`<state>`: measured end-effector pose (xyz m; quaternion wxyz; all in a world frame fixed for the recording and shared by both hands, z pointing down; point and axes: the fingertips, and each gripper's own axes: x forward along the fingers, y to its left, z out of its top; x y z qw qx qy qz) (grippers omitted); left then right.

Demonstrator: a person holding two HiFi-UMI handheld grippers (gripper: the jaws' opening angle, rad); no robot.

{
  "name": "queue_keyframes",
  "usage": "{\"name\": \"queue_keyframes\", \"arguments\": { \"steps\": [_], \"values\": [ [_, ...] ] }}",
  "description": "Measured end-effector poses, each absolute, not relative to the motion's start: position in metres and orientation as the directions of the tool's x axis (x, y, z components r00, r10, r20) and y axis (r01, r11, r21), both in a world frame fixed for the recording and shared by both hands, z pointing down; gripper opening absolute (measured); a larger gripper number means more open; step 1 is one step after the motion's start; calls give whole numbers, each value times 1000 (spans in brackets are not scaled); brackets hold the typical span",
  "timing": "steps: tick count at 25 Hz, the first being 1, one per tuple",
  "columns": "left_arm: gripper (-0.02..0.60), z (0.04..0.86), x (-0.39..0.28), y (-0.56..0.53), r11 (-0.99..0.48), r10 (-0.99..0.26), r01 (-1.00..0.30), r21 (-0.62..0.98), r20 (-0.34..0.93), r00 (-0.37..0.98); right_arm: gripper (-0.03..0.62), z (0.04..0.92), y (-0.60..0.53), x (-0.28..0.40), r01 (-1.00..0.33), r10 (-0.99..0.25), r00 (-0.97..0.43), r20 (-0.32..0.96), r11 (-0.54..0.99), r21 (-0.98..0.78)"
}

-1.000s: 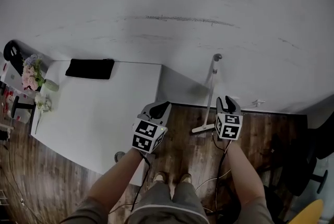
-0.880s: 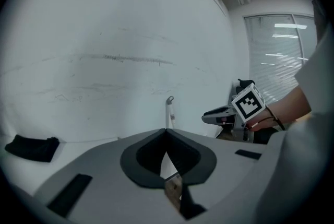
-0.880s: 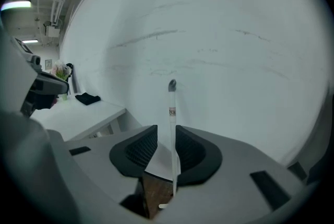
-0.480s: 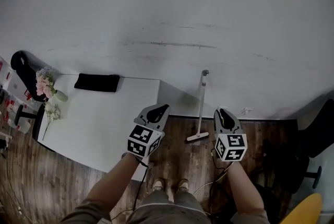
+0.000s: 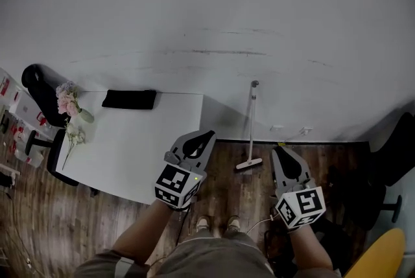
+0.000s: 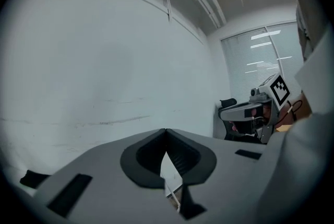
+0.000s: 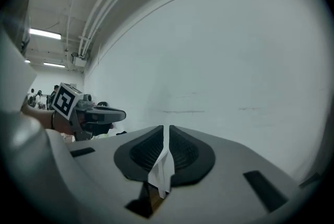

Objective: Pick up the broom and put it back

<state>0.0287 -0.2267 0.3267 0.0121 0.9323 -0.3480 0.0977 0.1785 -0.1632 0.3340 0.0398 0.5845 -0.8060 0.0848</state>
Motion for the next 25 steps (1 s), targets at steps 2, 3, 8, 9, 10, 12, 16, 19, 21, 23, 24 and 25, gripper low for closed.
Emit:
{"name": "queue_keyframes", "arguments": {
  "steps": [2, 3, 8, 9, 10, 12, 16, 19, 21, 23, 24, 25],
  "values": [
    [17, 317, 27, -209, -765, -640, -642, -54, 171, 749, 48, 323, -143, 172, -944, -934, -327, 144, 317, -90],
    [17, 313, 26, -200, -769, -637, -636, -62, 161, 754, 46, 319, -133, 169, -941, -932, -336, 137, 324, -98],
    [17, 296, 26, -156, -790, -614, -608, -83, 108, 782, 46, 303, -94, 159, -930, -926, -359, 119, 345, -126],
    [17, 295, 26, -149, -793, -610, -605, -77, 107, 785, 46, 302, -88, 157, -928, -924, -364, 119, 349, -133],
    [17, 296, 25, -142, -794, -608, -604, -67, 108, 787, 46, 301, -83, 155, -926, -921, -369, 121, 353, -136],
    [17, 298, 21, -132, -793, -608, -607, -47, 113, 786, 46, 298, -74, 151, -922, -917, -379, 125, 362, -139],
    [17, 305, 12, -120, -787, -614, -617, -17, 135, 778, 46, 291, -64, 145, -922, -916, -384, 118, 375, -91],
    [17, 305, 8, -116, -781, -620, -624, -14, 139, 773, 46, 280, -63, 142, -923, -921, -373, 117, 381, 59],
    [17, 302, 5, -115, -777, -625, -629, -21, 136, 768, 46, 271, -63, 142, -919, -922, -374, 103, 383, 91],
    [17, 300, 2, -114, -775, -629, -632, -23, 133, 766, 46, 265, -63, 142, -918, -922, -375, 97, 384, 99],
    [17, 298, 1, -113, -774, -629, -632, -23, 132, 766, 46, 264, -64, 141, -918, -922, -375, 96, 384, 103],
    [17, 297, 0, -113, -774, -630, -633, -24, 132, 765, 46, 263, -64, 141, -917, -922, -376, 96, 385, 103]
  ]
}}
